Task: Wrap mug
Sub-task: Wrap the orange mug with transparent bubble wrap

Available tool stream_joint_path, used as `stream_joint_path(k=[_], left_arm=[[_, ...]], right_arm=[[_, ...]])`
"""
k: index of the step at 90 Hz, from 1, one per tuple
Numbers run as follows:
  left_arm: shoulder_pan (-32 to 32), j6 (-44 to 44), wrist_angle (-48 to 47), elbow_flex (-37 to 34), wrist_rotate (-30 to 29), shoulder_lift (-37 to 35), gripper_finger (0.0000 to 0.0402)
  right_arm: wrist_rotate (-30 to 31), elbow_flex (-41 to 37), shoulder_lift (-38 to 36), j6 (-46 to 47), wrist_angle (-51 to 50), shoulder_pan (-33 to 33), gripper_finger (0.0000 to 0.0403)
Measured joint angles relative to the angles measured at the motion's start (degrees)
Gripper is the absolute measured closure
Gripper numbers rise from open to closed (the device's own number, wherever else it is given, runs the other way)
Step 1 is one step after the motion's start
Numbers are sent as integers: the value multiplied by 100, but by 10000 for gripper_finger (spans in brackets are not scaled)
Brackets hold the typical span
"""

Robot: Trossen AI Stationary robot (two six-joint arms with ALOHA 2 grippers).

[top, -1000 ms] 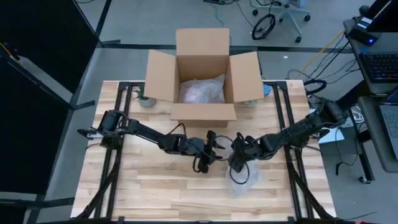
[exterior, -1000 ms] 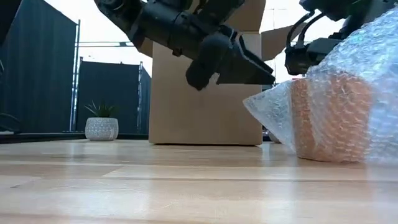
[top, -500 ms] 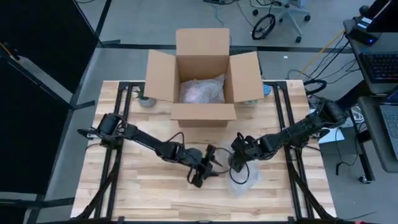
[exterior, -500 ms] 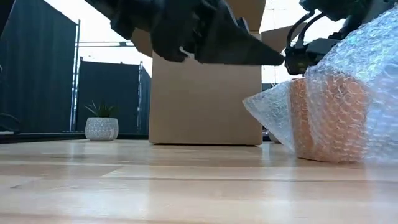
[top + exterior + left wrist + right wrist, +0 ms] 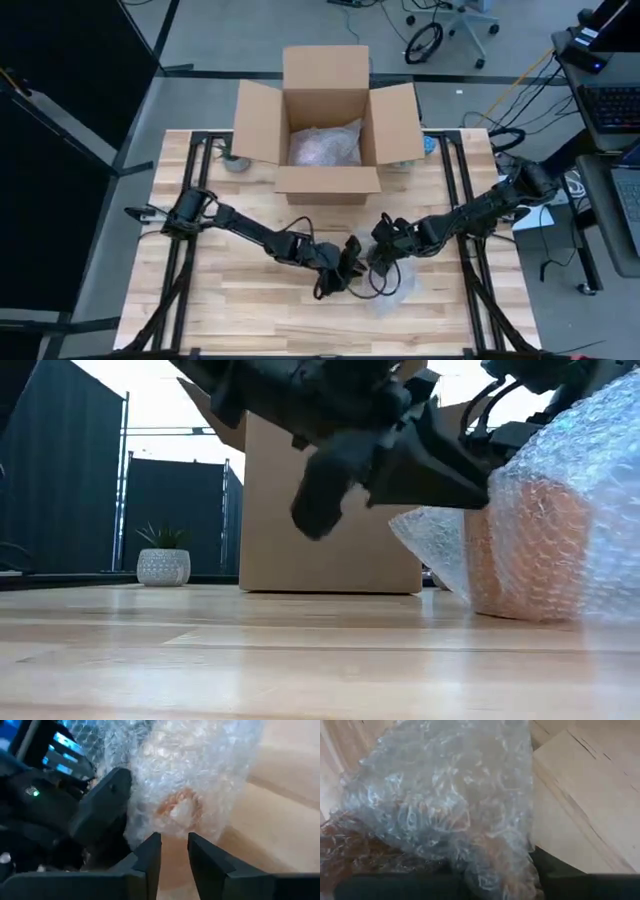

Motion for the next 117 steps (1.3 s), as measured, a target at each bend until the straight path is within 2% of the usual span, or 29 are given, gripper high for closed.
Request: stream_joint_path(k=[21, 36, 54, 68, 81, 93, 106, 117], left_arm=[[-27, 315, 89, -3, -434, -1, 325], [38, 713, 137, -13, -327, -8, 321], [28, 719, 177, -22, -321, -47, 280], [53, 886, 318, 11, -564, -96, 245], [36, 981, 285, 11, -675, -94, 234], [166, 871, -36, 17, -227, 26, 239], [218, 723, 213, 35, 469, 258, 247], [212, 570, 377, 46, 598, 471, 251]], right_arm=[[7, -3, 0, -6, 5, -4, 340], [7, -6, 0, -16, 7, -7, 340], [6, -9, 0, -19, 10, -9, 340], [5, -7, 2, -15, 56, -13, 340], [1, -7, 4, -62, 79, -12, 340], [-5, -7, 4, -81, 103, -13, 340], [-17, -9, 4, -102, 155, -17, 340], [-39, -13, 4, -61, 178, -20, 339]])
